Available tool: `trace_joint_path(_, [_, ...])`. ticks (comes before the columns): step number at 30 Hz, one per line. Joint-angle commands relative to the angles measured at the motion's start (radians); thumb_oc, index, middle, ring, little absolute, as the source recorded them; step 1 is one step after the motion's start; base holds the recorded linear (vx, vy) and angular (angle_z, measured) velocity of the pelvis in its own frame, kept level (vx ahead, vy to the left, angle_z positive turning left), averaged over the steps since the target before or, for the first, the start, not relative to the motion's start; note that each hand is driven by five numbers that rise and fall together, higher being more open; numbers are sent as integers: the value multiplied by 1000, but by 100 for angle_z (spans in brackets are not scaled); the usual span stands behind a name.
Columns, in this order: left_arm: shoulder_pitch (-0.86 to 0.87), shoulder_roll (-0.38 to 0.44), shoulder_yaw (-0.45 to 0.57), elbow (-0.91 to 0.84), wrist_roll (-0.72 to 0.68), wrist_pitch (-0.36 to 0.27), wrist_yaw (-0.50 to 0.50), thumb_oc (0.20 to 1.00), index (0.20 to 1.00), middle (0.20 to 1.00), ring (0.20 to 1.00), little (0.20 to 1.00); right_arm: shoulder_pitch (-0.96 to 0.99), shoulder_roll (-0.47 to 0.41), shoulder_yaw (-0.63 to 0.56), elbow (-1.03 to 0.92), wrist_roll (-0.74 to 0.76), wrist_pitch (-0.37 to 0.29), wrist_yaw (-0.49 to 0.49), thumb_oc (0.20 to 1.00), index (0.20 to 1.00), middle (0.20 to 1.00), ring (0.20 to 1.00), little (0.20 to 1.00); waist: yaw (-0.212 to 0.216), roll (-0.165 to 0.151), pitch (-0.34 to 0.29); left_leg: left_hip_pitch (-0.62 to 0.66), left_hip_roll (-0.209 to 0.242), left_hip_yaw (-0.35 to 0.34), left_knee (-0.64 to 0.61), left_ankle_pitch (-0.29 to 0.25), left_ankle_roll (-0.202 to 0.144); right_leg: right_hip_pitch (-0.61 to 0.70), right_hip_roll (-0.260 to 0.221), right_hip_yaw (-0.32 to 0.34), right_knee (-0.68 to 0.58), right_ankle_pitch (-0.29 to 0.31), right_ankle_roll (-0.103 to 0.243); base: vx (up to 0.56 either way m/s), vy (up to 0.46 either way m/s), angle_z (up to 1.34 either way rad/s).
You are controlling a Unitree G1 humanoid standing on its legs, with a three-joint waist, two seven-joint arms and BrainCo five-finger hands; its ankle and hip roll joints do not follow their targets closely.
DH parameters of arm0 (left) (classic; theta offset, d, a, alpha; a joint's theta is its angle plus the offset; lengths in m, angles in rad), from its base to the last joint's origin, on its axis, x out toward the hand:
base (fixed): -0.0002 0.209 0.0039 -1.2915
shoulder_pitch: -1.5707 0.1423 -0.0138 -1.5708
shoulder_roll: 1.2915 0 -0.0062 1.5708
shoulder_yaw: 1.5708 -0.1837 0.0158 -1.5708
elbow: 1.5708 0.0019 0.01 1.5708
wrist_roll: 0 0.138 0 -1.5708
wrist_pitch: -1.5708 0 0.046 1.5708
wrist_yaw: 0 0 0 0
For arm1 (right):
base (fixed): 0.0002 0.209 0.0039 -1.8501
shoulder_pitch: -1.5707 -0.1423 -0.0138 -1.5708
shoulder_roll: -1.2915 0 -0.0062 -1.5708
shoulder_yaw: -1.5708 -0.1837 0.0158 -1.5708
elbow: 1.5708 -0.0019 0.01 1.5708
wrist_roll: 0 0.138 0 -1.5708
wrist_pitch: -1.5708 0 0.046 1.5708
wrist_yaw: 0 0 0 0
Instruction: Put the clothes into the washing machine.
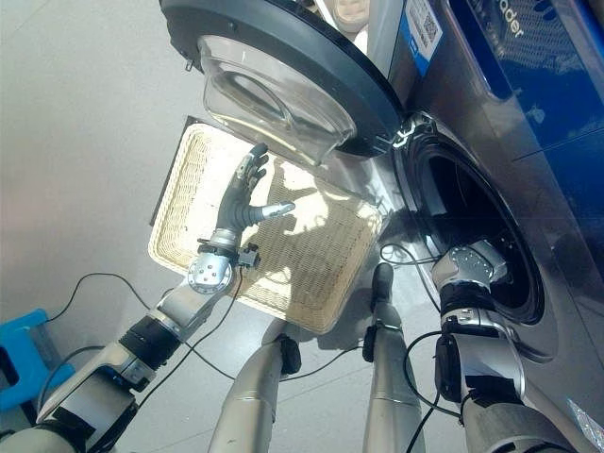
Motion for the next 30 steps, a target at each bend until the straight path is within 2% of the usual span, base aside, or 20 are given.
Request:
trace_joint_path(1, [-24, -25, 5, -19, 47, -36, 28, 1000, 1000, 1000, 1000, 1000, 13, -112, 38, 51, -181, 73, -203, 1000, 1000, 1000, 1000, 1000, -25, 57, -21, -4, -61, 16, 148, -172, -57, 38, -9, -79, 20, -9, 98, 0, 0, 0])
trace_joint_path(2, [-23, -28, 2, -17, 49, -38, 30, 1000, 1000, 1000, 1000, 1000, 11, -125, 52, 86, -334, 121, -321, 1000, 1000, 1000, 1000, 1000, -23, 57, -21, -6, -61, 14, 148, -171, -54, 35, -8, -80, 24, -9, 97, 0, 0, 0])
trace_joint_path(3, [-28, -28, 4, -18, 50, -38, 31, 1000, 1000, 1000, 1000, 1000, 3, -127, 54, 86, -377, 132, -347, 1000, 1000, 1000, 1000, 1000, -22, 58, -21, -15, -61, 15, 147, -163, -52, 26, -7, -80, 21, 0, 94, 0, 0, 0])
trace_joint_path(4, [-25, -34, -4, -17, 54, -37, 35, 1000, 1000, 1000, 1000, 1000, 1, -136, 81, 110, -540, 167, -467, 1000, 1000, 1000, 1000, 1000, -19, 56, -21, -12, -62, 13, 151, -171, -50, 30, -7, -80, 26, -9, 95, 0, 0, 0])
trace_joint_path(6, [-28, -36, -6, -20, 56, -36, 36, 1000, 1000, 1000, 1000, 1000, -12, -147, 111, 121, -757, 227, -614, 1000, 1000, 1000, 1000, 1000, -15, 58, -21, -19, -65, 10, 154, -170, -47, 24, -6, -81, 27, -8, 93, 0, 0, 0])
trace_joint_path(9, [-26, -45, -9, -17, 63, -48, 29, 1000, 1000, 1000, 1000, 1000, -38, -165, 166, 161, -1037, 362, -778, 1000, 1000, 1000, 1000, 1000, -8, 62, -21, -32, -70, 8, 158, -165, -40, 17, -5, -85, 24, -2, 88, 0, 0, 0])
trace_joint_path(11, [-11, -53, -14, -14, 74, -58, 27, 1000, 1000, 1000, 1000, 1000, -39, -171, 203, 184, -1156, 450, -871, 1000, 1000, 1000, 1000, 1000, -4, 66, -21, -23, -72, 5, 159, -172, -39, 26, -5, -86, 29, -12, 90, 0, 0, 0])
trace_joint_path(13, [-3, -51, -14, -22, 76, -62, 30, 1000, 1000, 1000, 1000, 1000, -33, -171, 230, 190, -1248, 548, -919, 1000, 1000, 1000, 1000, 1000, -1, 70, -21, -26, -73, 3, 159, -171, -38, 23, -4, -85, 30, -13, 90, 0, 0, 0])
trace_joint_path(14, [-2, -52, -14, -22, 77, -63, 31, 1000, 1000, 1000, 1000, 1000, -32, -171, 231, 188, -1258, 557, -922, 1000, 1000, 1000, 1000, 1000, -2, 70, -21, -26, -73, 3, 158, -171, -37, 23, -4, -85, 30, -13, 90, 0, 0, 0])
trace_joint_path(15, [8, -51, -13, -25, 83, -72, 31, 1000, 1000, 1000, 1000, 1000, -29, -168, 265, 197, -1356, 662, -926, 1000, 1000, 1000, 1000, 1000, 3, 73, -21, -30, -74, 0, 161, -172, -34, 19, -5, -86, 33, -14, 90, 0, 0, 0])
trace_joint_path(17, [14, -52, -11, -27, 85, -79, 31, 1000, 1000, 1000, 1000, 1000, -33, -165, 285, 195, -1373, 683, -930, 1000, 1000, 1000, 1000, 1000, 6, 76, -21, -31, -74, -1, 160, -171, -33, 17, -5, -86, 34, -14, 89, 0, 0, 0])
trace_joint_path(19, [28, -51, -7, -32, 90, -96, 32, 1000, 1000, 1000, 1000, 1000, -37, -157, 306, 202, -1450, 715, -979, 1000, 1000, 1000, 1000, 1000, 14, 80, -21, -33, -74, -3, 163, -174, -31, 17, -7, -89, 38, -20, 88, 0, 0, 0])
trace_joint_path(22, [34, -55, -5, -34, 91, -105, 33, 1000, 1000, 1000, 1000, 1000, -32, -152, 315, 202, -1521, 728, -1009, 1000, 1000, 1000, 1000, 1000, 17, 83, -21, -37, -75, -5, 169, -177, -27, 13, -10, -92, 49, -24, 88, 0, 0, 0])
trace_joint_path(24, [46, -62, 2, -44, 90, -105, 22, 1000, 1000, 1000, 1000, 1000, -18, -133, 321, 194, -1625, 753, -1087, 1000, 1000, 1000, 1000, 1000, 20, 86, -21, -42, -75, -11, 181, -184, -24, 10, -10, -90, 66, -35, 88, 0, 0, 0])
trace_joint_path(25, [47, -62, 2, -44, 90, -105, 21, 1000, 1000, 1000, 1000, 1000, -17, -132, 321, 193, -1626, 754, -1088, 1000, 1000, 1000, 1000, 1000, 20, 86, -21, -41, -75, -11, 181, -184, -24, 10, -11, -90, 67, -35, 88, 0, 0, 0])
trace_joint_path(28, [62, -80, -1, -48, 105, -101, 15, 1000, 1000, 1000, 1000, 1000, 4, -91, 332, 181, -1751, 792, -1177, 1000, 1000, 1000, 1000, 1000, 22, 89, -21, -40, -74, -12, 182, -185, -22, 12, -9, -90, 72, -39, 89, 13, 10, 6])
trace_joint_path(29, [68, -95, -3, -41, 117, -100, 19, 1000, 1000, 1000, 1000, 1000, 11, -64, 338, 178, -1764, 804, -1226, 1000, 1000, 1000, 1000, 1000, 23, 92, -21, -32, -73, -10, 175, -184, -22, 18, -6, -88, 70, -43, 89, 12, 21, 11])
trace_joint_path(30, [69, -96, -3, -40, 118, -100, 19, 1000, 1000, 1000, 1000, 1000, 12, -62, 337, 177, -1765, 806, -1229, 1000, 1000, 1000, 1000, 1000, 23, 92, -21, -30, -74, -10, 174, -184, -23, 20, -5, -88, 69, -43, 89, 20, 39, 8])
